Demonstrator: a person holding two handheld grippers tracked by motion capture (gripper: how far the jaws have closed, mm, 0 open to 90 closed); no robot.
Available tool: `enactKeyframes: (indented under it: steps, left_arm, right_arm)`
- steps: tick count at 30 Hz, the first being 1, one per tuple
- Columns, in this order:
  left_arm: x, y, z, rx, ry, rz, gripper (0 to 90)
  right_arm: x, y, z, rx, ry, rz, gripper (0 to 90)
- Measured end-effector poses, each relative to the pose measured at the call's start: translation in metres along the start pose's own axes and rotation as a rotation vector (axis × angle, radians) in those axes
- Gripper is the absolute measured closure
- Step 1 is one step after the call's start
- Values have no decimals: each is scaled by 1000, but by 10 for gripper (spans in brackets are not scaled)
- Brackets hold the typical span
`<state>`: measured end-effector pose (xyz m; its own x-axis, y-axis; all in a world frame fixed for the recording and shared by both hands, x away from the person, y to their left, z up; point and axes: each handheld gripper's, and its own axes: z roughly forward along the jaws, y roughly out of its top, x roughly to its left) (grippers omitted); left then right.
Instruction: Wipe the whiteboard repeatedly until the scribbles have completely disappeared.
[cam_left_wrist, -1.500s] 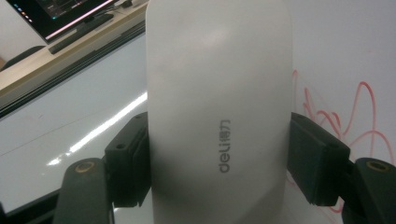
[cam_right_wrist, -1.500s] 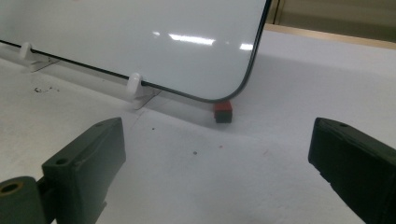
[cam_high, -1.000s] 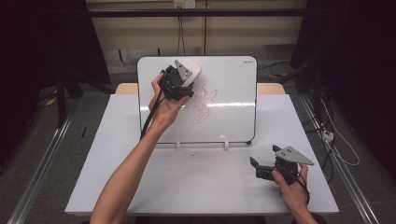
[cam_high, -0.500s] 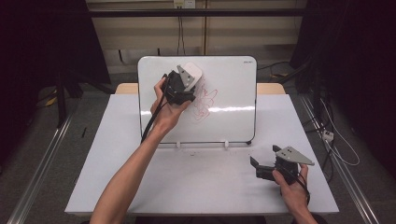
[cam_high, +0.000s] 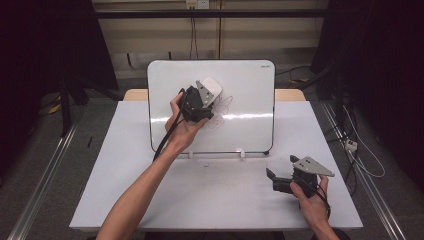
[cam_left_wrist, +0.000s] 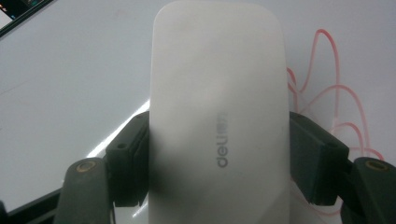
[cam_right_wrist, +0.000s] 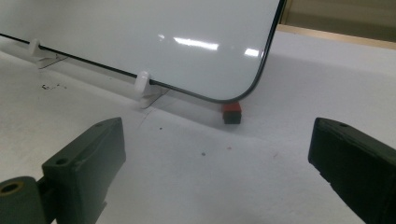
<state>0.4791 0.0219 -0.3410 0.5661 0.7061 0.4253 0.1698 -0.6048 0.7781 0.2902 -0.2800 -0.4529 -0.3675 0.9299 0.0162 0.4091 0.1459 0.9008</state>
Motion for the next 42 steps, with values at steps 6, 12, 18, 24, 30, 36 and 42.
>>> enactKeyframes:
  steps: [6, 12, 18, 24, 30, 36, 42]
  left_arm:
    - [7, 7, 0, 12, -3, -6, 308]
    - [19, 18, 3, 20, 4, -30, 309]
    - [33, 30, 4, 12, 23, -58, 309]
    - [30, 29, 6, 13, 38, -44, 309]
    - [17, 30, 10, 30, 25, 12, 310]
    - [-8, 27, 12, 25, -9, 69, 309]
    - [-15, 22, 9, 16, -6, 93, 309]
  right_arm:
    - [-2, 0, -1, -1, 0, 7, 42]
    - [-2, -1, -1, -1, 2, 5, 42]
    - [-2, -1, -2, -2, 5, 7, 42]
    - [-2, -1, -1, 0, 2, 12, 42]
    - [-3, -2, -1, 0, 0, 13, 42]
    - [-1, -1, -2, -5, 1, 3, 42]
    - [-1, -2, -3, -7, 0, 2, 42]
